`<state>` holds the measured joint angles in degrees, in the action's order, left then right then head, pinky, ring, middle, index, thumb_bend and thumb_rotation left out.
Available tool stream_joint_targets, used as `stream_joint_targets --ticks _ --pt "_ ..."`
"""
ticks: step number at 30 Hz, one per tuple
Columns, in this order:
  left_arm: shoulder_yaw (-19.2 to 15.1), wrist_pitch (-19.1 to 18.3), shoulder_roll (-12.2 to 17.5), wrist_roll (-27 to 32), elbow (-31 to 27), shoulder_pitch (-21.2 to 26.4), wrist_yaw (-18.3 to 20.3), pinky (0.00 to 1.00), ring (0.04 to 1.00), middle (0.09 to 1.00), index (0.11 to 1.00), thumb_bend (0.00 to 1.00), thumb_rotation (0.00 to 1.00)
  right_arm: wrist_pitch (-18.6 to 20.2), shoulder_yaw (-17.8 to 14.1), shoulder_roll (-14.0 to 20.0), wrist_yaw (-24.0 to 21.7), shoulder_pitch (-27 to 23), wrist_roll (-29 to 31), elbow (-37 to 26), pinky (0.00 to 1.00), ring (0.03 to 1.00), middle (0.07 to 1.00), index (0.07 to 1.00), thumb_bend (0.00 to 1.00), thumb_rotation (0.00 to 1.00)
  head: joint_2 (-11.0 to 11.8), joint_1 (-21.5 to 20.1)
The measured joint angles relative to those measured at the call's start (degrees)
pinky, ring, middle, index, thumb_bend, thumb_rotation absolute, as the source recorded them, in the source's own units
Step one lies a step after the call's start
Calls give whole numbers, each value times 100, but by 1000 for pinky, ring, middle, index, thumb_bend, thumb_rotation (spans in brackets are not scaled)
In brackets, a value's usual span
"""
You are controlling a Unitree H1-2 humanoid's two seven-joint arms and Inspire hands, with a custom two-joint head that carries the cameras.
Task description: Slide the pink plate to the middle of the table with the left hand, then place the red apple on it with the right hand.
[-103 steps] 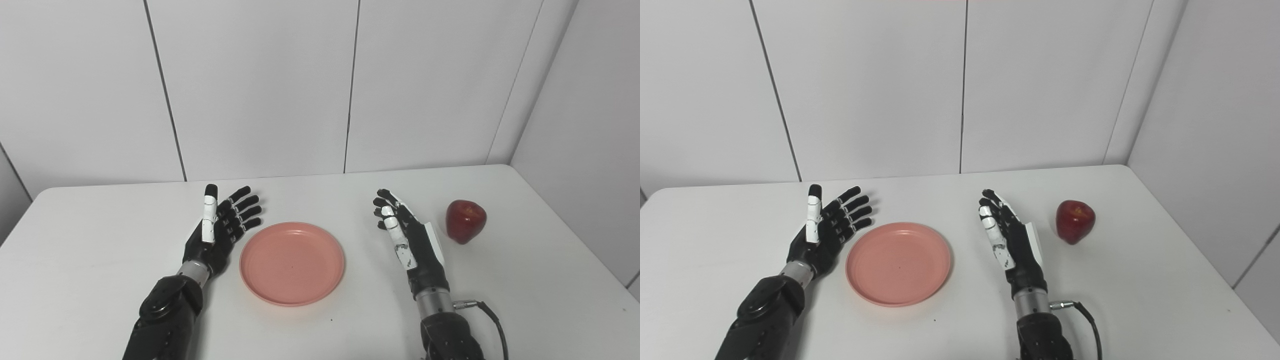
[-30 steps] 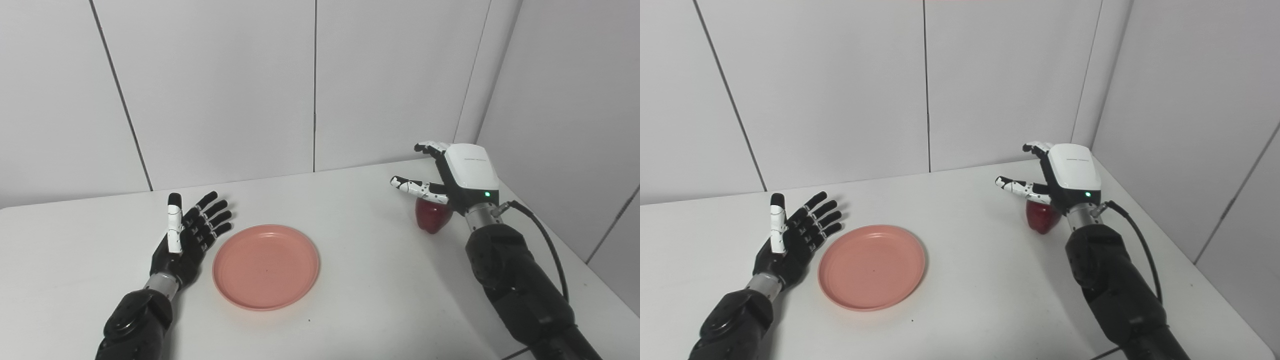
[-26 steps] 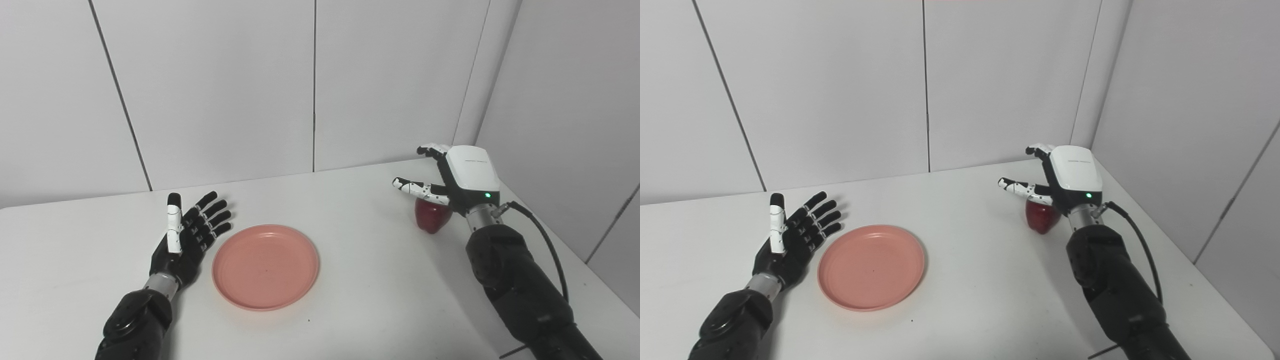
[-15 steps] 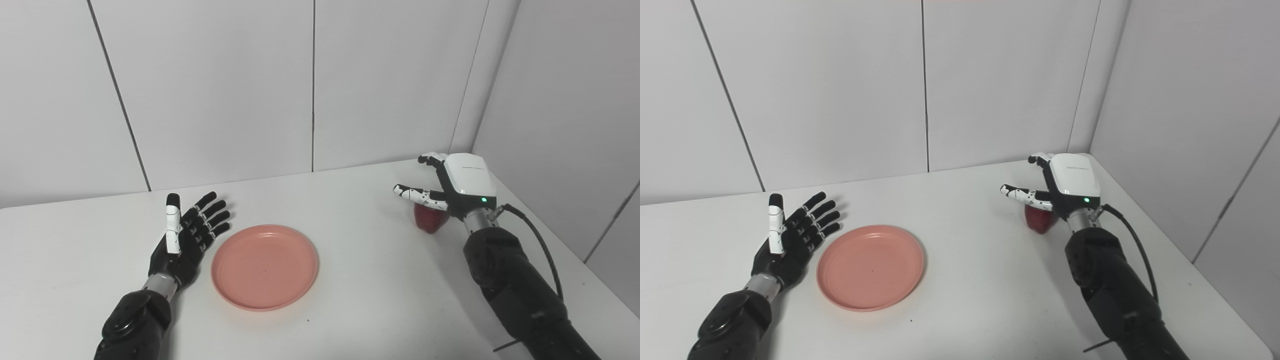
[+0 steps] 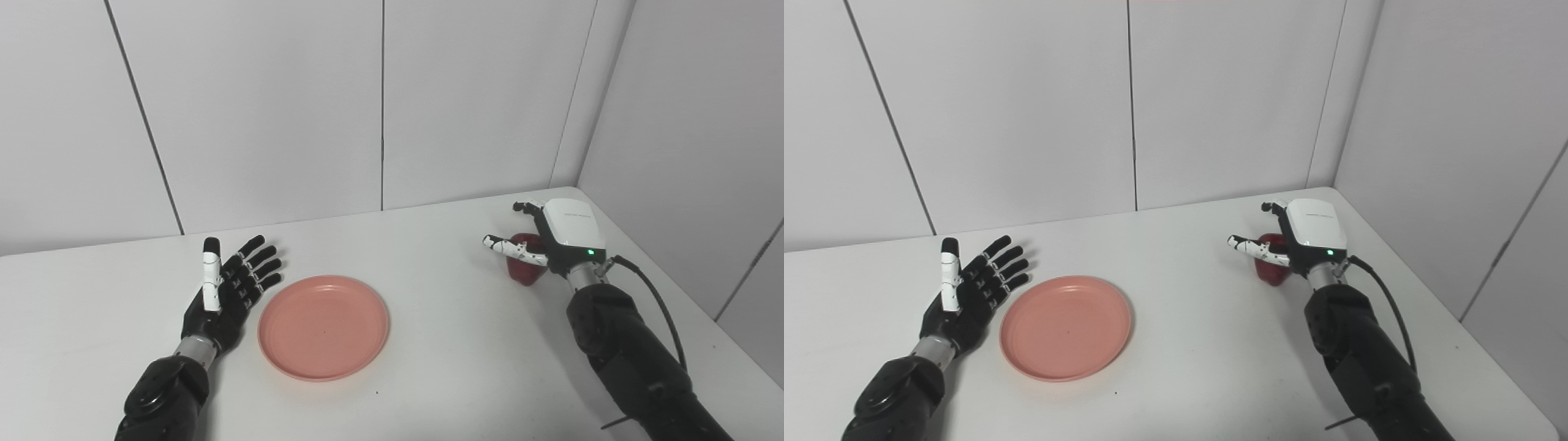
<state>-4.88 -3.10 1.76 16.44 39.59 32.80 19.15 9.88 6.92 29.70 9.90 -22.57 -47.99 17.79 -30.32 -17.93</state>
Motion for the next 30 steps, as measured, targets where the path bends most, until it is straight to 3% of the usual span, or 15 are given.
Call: stream_joint_targets --ticks 11,20,30 --pt "-2 -37 0 1 -19 0 -2 841 840 847 841 904 1000 20 0 -17 -24 17 48 -1 694 732 750 738 859 990 -18 9" --pt "-10 -40 -3 4 -18 0 -2 835 840 848 842 893 1000 123 17 -36 -246 90 53 -36 576 714 750 741 851 959 -26 18" --pt "0 -40 -1 2 -19 -2 2 837 838 848 840 910 1000 197 46 -46 -349 188 64 -2 545 673 729 739 854 962 -35 9"
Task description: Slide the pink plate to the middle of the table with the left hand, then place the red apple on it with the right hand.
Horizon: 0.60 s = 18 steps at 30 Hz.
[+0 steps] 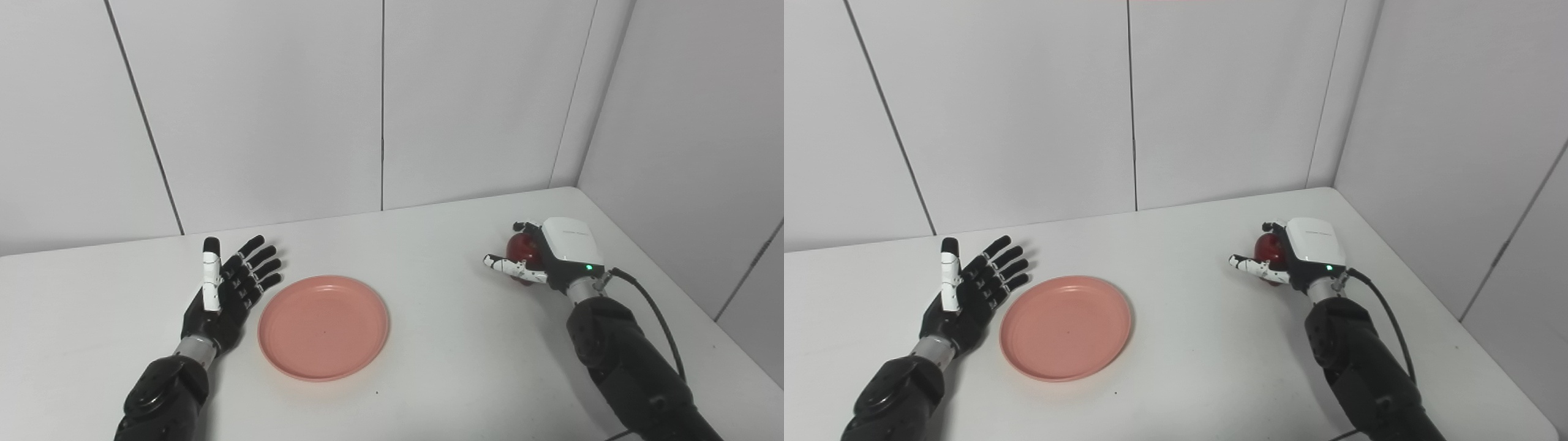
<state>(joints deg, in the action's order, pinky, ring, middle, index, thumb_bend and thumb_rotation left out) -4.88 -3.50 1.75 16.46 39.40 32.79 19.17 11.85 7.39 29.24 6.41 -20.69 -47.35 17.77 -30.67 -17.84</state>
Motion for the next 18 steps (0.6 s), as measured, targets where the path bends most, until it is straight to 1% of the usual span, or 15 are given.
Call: stream_joint_targets --ticks 5,6,7,8,9,10,12,13,14,15,16,18 --pt "1 0 0 0 -3 -2 5 846 843 856 844 901 1000 57 23 0 -18 0 -5 -2 475 603 694 733 821 940 0 0" --pt "5 0 0 0 -9 -4 5 844 844 856 845 901 1000 73 25 0 -26 0 -7 -2 459 585 684 729 802 930 0 0" --pt "6 0 0 0 -13 -7 4 842 842 857 845 898 1000 83 27 0 -29 0 -10 -2 438 563 672 723 763 903 0 0" --pt "7 0 0 0 -15 -8 4 842 842 857 845 898 1000 92 27 0 -35 0 -16 -2 436 560 670 722 757 898 0 0" --pt "8 0 0 0 -16 -9 4 842 841 856 844 898 1000 101 29 0 -37 0 -18 -3 422 542 656 715 726 865 0 0" --pt "8 -2 -1 -1 -19 -10 2 839 841 854 840 897 1000 107 30 0 -36 -1 -20 -3 403 514 633 701 677 812 0 0" --pt "7 -23 -5 0 -53 -27 -1 840 844 857 843 893 1000 109 29 0 6 -1 -19 6 360 457 574 664 618 696 -18 9" --pt "7 -26 -6 0 -66 -36 -1 841 846 860 846 891 1000 106 28 -4 93 -3 -18 35 334 424 536 639 585 622 -18 9" --pt "7 -26 -6 1 -70 -40 -1 843 848 861 848 894 1000 96 25 -9 172 -8 -14 75 289 368 477 582 554 479 -18 9" --pt "7 -27 -6 1 -69 -41 0 846 848 861 847 896 1000 73 24 -16 295 -16 -8 151 256 327 436 528 522 294 -18 9" --pt "7 -27 -6 1 -69 -41 0 847 848 861 847 897 1000 44 21 -26 450 -19 6 224 240 308 415 506 509 218 -18 9" --pt "6 -27 -5 1 -68 -41 1 852 846 857 845 898 1000 -30 24 -33 652 -22 18 310 220 286 396 497 502 181 -18 9"
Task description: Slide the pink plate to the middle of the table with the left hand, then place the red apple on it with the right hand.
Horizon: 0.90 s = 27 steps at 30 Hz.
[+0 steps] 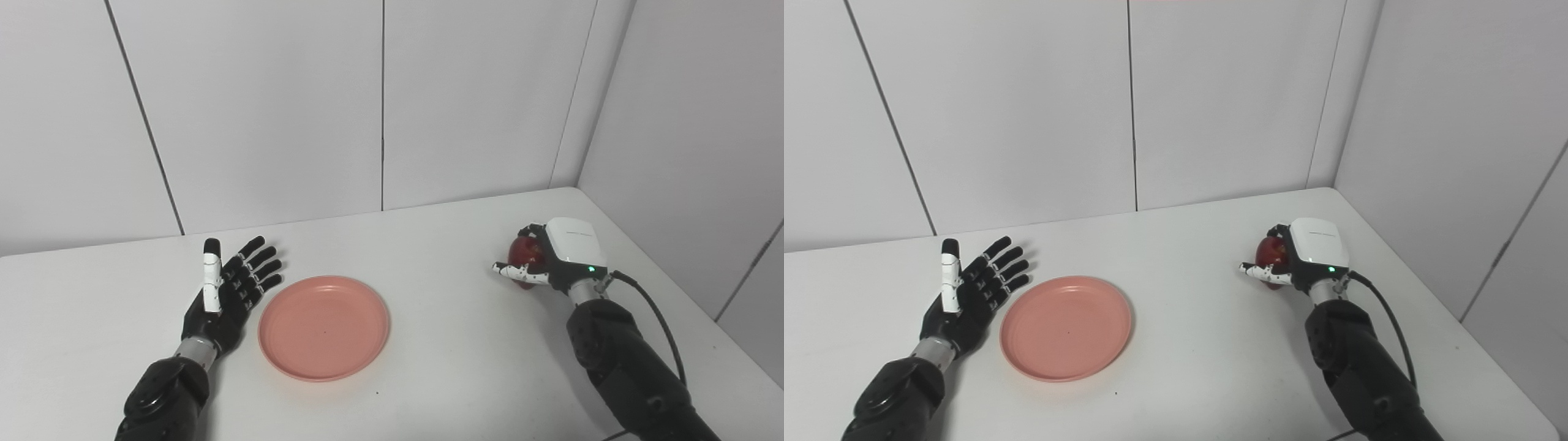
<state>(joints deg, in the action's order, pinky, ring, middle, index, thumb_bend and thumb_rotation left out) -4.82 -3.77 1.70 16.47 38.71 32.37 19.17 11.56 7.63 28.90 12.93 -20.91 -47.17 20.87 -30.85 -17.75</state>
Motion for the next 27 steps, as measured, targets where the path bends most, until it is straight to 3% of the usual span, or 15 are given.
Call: stream_joint_targets --ticks 8,15,27 --pt "2 -10 -1 0 -8 -1 -1 850 846 855 844 898 1000 -187 70 0 304 -46 106 132 178 237 341 492 504 149 -44 26" --pt "4 -17 -1 0 -13 -4 -1 850 848 857 842 901 1000 -222 71 5 324 -92 276 221 158 208 297 491 506 144 -44 26" --pt "7 -39 -1 0 -41 -15 -1 847 847 860 842 898 1000 -219 65 31 143 -103 565 140 164 214 301 493 504 147 -53 35"
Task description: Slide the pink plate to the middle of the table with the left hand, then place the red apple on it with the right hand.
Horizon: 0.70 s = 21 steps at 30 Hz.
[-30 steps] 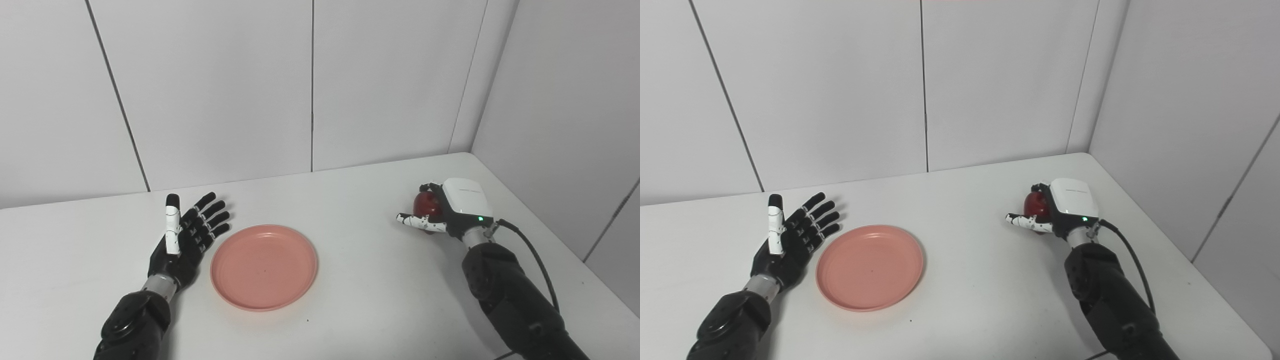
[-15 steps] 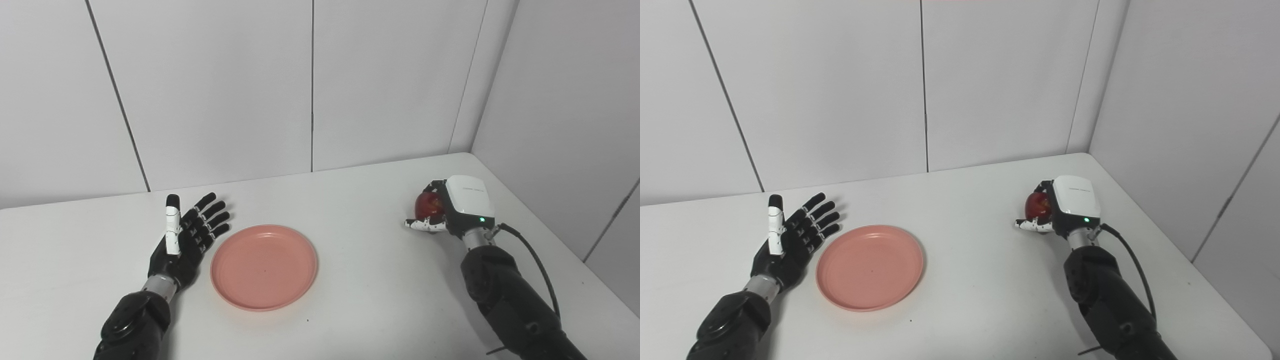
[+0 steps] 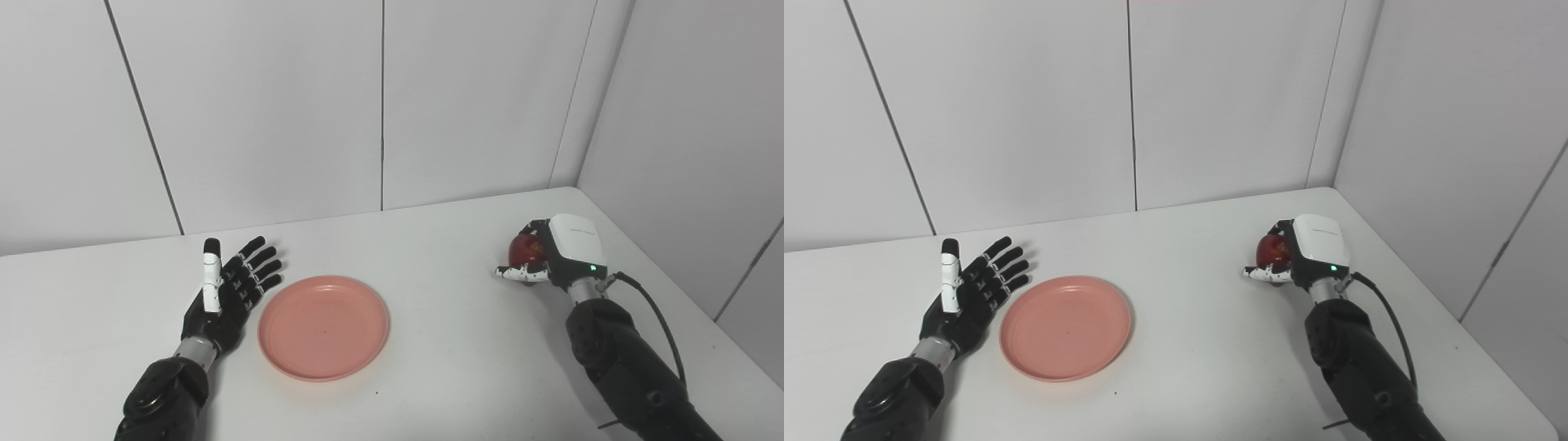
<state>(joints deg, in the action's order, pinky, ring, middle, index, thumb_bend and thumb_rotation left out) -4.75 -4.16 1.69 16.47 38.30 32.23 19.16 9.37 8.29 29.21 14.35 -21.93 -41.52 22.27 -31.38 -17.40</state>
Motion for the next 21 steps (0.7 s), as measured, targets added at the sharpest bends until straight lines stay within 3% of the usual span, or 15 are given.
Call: stream_joint_targets --ticks 15,21 --pt "6 -49 0 -6 -17 2 -6 865 858 860 850 903 1000 4 69 -139 -562 -79 64 -811 125 174 264 494 500 157 9 88" --pt "5 -48 -3 -7 -17 3 -11 844 849 857 845 907 1000 6 165 -154 -814 -189 -30 -1180 122 172 260 493 499 157 -9 307"
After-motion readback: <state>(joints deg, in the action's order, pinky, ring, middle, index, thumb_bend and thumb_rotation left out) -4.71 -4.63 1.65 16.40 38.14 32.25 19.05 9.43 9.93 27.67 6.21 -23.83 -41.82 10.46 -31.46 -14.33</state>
